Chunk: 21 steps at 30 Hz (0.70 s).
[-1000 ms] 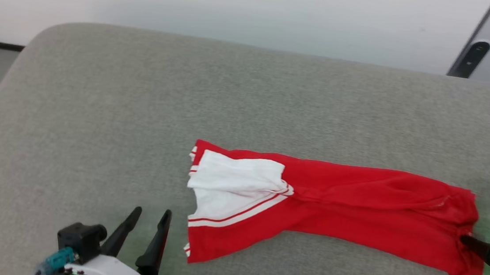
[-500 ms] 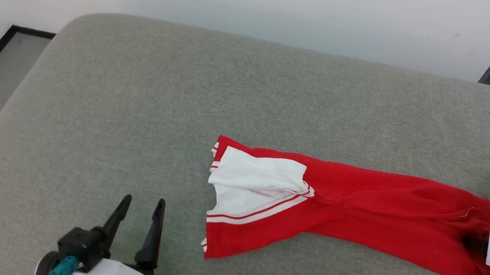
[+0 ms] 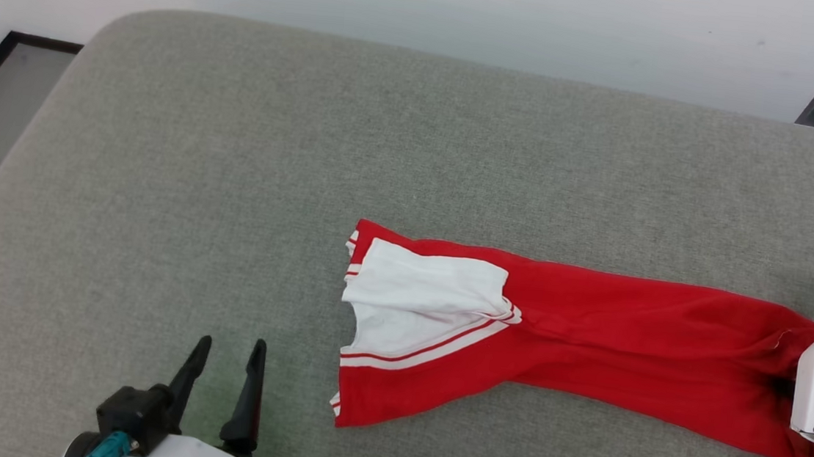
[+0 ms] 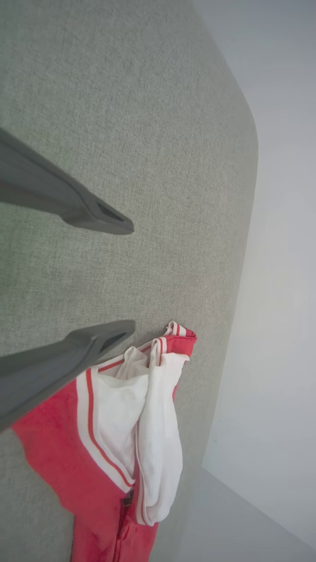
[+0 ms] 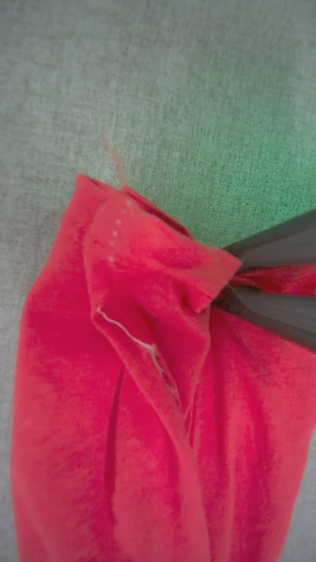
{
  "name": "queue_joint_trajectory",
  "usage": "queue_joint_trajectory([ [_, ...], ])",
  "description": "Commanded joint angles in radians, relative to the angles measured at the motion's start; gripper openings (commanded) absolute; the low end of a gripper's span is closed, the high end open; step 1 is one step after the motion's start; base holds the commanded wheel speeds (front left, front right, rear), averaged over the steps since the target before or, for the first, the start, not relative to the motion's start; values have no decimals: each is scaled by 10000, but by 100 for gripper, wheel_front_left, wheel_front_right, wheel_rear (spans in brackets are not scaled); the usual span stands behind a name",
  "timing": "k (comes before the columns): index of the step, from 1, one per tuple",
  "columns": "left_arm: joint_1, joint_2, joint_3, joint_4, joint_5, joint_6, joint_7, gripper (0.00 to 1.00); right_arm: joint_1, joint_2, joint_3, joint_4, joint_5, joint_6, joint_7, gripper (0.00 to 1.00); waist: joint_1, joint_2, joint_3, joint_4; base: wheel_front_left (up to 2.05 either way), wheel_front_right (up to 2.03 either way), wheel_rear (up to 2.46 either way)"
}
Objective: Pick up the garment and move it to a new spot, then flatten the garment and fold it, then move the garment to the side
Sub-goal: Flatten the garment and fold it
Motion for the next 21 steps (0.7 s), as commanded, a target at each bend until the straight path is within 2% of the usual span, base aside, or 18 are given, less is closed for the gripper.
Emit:
queue_joint_trajectory([
  [1, 65, -112, 144, 58, 52, -104, 3, 100, 343, 189, 61, 285, -52, -17, -22, 0, 0, 0, -22, -43, 0, 0, 0],
  [6, 34, -354, 513, 264, 320, -368, 3, 100, 403, 156, 24, 127, -14, -17, -197, 0, 0, 0, -70, -160, 0, 0, 0],
  [12, 65, -583, 877, 381, 553, -696, 3, 100, 282, -208, -579, -81, 141, -28, -825, 0, 0, 0, 16, -412, 0, 0, 0],
  [21, 24, -829, 1423, 434, 840, -1027, 4, 100, 647, -1225, -1999, -9, -193, -19, -1893, 0, 0, 0, 139, -704, 0, 0, 0],
])
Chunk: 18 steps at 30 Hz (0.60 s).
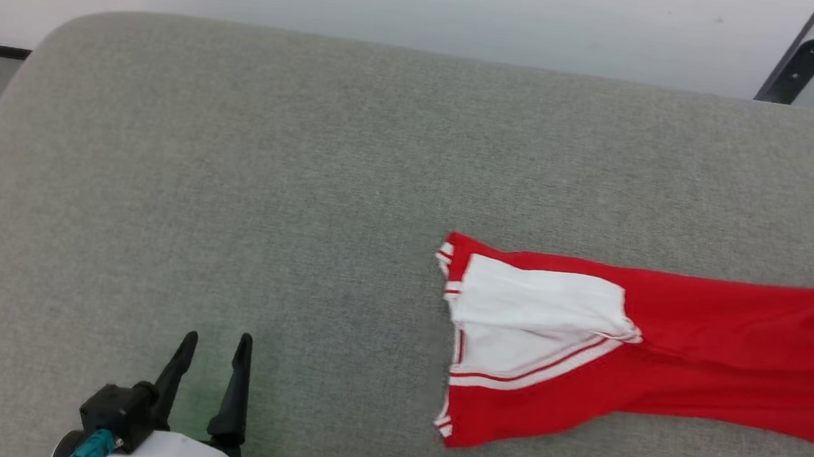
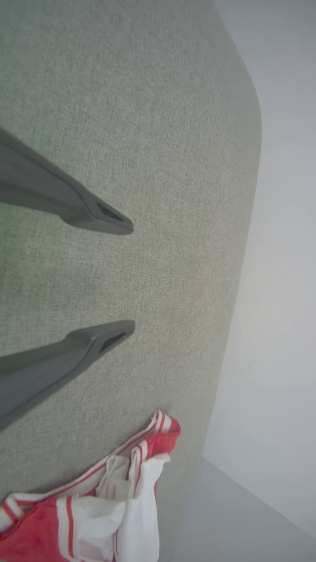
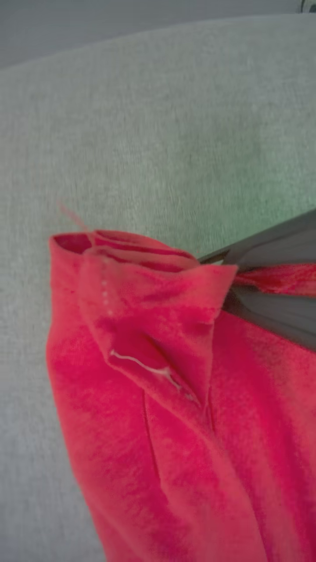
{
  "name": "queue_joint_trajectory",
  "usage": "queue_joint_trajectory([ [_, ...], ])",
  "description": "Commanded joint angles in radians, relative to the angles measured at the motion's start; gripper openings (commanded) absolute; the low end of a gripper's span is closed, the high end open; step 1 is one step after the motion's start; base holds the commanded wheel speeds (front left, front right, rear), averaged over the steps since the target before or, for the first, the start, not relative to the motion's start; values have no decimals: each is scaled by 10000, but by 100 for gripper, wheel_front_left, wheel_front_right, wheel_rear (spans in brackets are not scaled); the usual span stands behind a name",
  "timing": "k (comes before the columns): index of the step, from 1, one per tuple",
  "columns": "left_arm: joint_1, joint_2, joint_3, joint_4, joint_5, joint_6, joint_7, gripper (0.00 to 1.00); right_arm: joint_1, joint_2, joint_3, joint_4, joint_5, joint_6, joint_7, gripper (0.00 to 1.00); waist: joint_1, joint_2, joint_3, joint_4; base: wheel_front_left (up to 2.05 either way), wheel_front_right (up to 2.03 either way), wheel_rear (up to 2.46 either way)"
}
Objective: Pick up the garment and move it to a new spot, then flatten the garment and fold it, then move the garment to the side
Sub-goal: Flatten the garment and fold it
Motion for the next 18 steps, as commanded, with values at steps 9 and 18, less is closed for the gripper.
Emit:
queue_joint_trajectory([
  [9, 246, -326, 291, 313, 280, -259, 6, 100, 662, 208, 1072, -1696, 868, -18, -423, 0, 1, -1, -439, -349, 0, 0, 0],
  [18, 452, -690, 210, 703, 338, -439, 6, 100, 1169, 619, 3445, -5198, 1593, -18, 221, 0, 1, -1, -953, -130, 0, 0, 0],
])
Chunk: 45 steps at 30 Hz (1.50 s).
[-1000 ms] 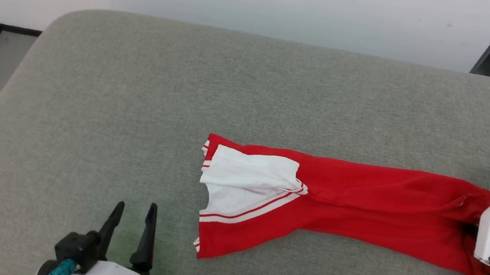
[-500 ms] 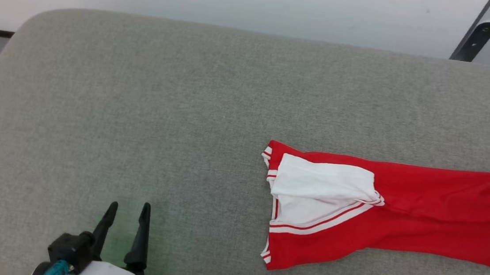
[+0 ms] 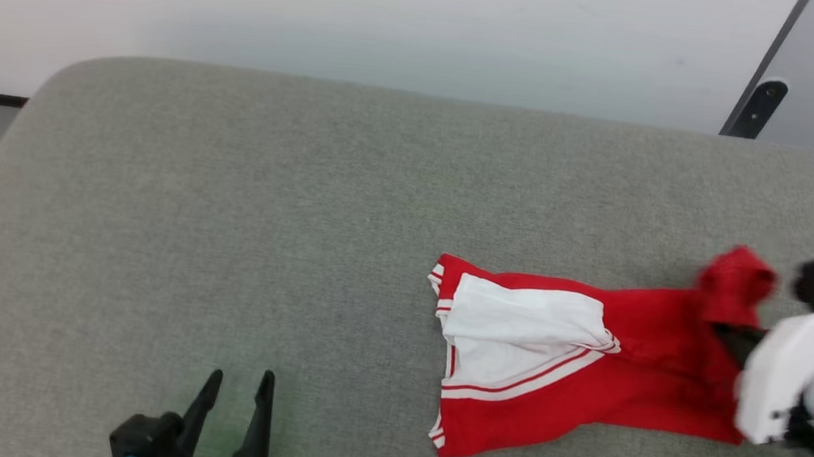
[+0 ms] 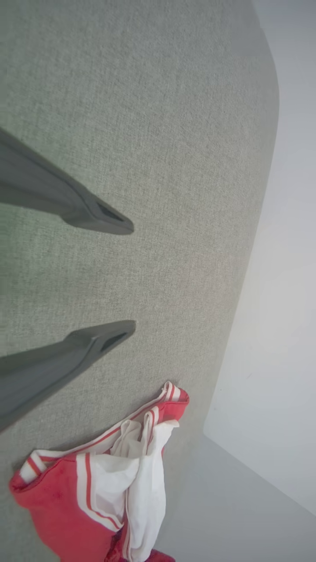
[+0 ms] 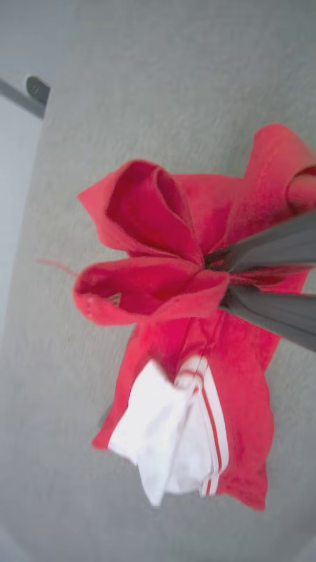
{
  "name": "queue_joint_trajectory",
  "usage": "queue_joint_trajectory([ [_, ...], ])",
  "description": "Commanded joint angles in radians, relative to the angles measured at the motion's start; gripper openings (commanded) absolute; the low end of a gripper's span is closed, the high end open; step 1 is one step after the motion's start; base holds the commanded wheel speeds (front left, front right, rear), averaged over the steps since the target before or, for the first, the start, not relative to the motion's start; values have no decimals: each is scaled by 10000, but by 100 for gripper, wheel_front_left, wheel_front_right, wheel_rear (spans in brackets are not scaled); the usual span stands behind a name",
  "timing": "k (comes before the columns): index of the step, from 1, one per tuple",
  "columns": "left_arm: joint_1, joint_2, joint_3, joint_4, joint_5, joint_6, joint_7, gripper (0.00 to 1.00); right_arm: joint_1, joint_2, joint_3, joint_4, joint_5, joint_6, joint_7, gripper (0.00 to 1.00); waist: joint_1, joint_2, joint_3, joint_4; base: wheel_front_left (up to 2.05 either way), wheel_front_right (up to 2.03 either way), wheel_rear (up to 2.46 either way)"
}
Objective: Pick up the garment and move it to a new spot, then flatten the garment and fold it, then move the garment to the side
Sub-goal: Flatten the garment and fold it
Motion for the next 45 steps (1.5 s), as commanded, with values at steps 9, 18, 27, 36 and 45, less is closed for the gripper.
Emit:
queue_joint_trajectory([
  [9, 193, -176, -40, 221, 96, -149, 6, 100, -236, 1128, 1884, -1526, 116, -12, 401, 0, 0, 0, -246, 675, 0, 0, 0],
  [18, 9, -276, -111, 378, 75, -249, 6, 100, -813, 2103, 3509, -452, -28, -12, 55, 0, 0, 0, -121, 1129, 0, 0, 0],
  [27, -189, -370, -120, 475, -14, -286, 6, 100, -1587, 2622, 4026, 1406, -195, -12, -1055, 8, 0, 0, 100, 1093, 0, 0, 0],
  [36, -261, -401, 50, 573, 1, -328, 6, 100, -1855, 2711, 4410, 1770, 221, -12, -1628, 100, 0, 0, -29, 683, 0, 0, 0],
  [45, -185, -300, 63, 569, 98, -334, 6, 100, -1460, 1891, 4206, 994, 494, -12, -2666, 100, 0, 0, -459, 8, 0, 0, 0],
])
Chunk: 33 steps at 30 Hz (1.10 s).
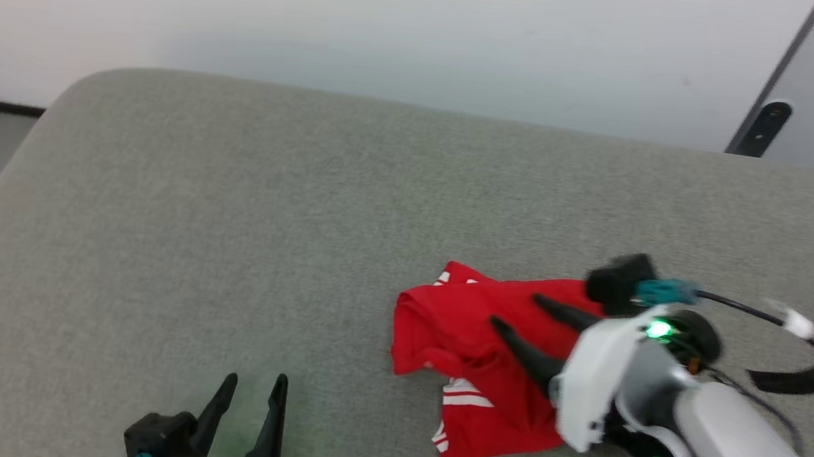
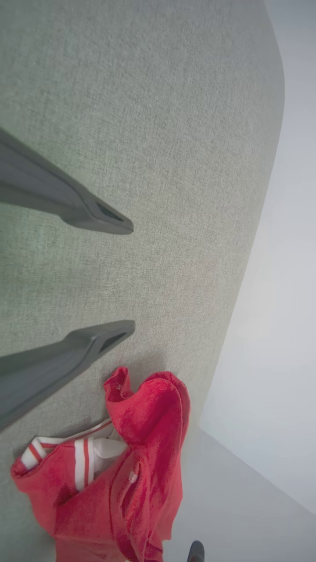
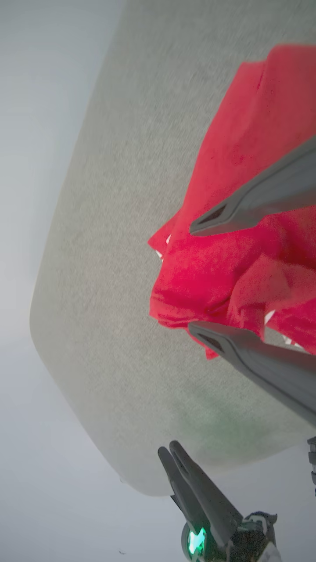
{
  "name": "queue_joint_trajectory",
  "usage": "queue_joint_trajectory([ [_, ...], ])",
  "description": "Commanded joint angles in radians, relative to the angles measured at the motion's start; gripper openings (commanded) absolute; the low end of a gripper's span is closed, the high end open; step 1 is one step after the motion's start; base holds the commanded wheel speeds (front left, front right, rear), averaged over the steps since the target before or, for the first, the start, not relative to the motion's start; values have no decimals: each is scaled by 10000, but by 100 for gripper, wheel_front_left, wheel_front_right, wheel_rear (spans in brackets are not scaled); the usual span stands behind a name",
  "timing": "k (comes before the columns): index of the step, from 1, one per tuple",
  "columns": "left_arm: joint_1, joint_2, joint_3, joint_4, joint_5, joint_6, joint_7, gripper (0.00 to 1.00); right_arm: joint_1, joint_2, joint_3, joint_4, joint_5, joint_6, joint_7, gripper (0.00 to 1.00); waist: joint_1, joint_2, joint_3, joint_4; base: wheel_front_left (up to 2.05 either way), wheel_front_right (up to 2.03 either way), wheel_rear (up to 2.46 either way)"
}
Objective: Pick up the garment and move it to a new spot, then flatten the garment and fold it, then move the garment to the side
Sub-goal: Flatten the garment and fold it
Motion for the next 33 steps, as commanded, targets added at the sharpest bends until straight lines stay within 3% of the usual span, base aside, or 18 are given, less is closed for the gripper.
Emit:
queue_joint_trajectory([
  [1, -27, 51, -14, -14, 43, -31, 5, 100, 218, -212, -140, -71, -37, -12, -226, 100, 0, 0, -238, -269, 0, 0, 0],
  [7, -310, 258, -215, 69, 102, -41, 6, 100, 840, -1070, -1059, 44, -562, -12, -1488, 100, 0, 0, -470, -678, 0, 0, 0],
  [12, -501, 455, -335, 178, 67, -44, 6, 100, 1418, -1267, -2037, 406, -1051, -12, -2642, 100, 0, 0, -694, -990, 0, 0, 0],
  [21, -427, 821, -545, 193, -59, -46, 6, 100, 2910, -779, -3920, 527, -1746, -12, -3810, 100, 0, 0, -1139, -1246, 0, 0, 0],
  [33, 1288, 979, -20, -1028, -7, 524, 5, 100, 5314, 228, -5438, -1282, -2524, -12, -3556, 100, 0, 0, -1266, -1312, 0, 0, 0],
])
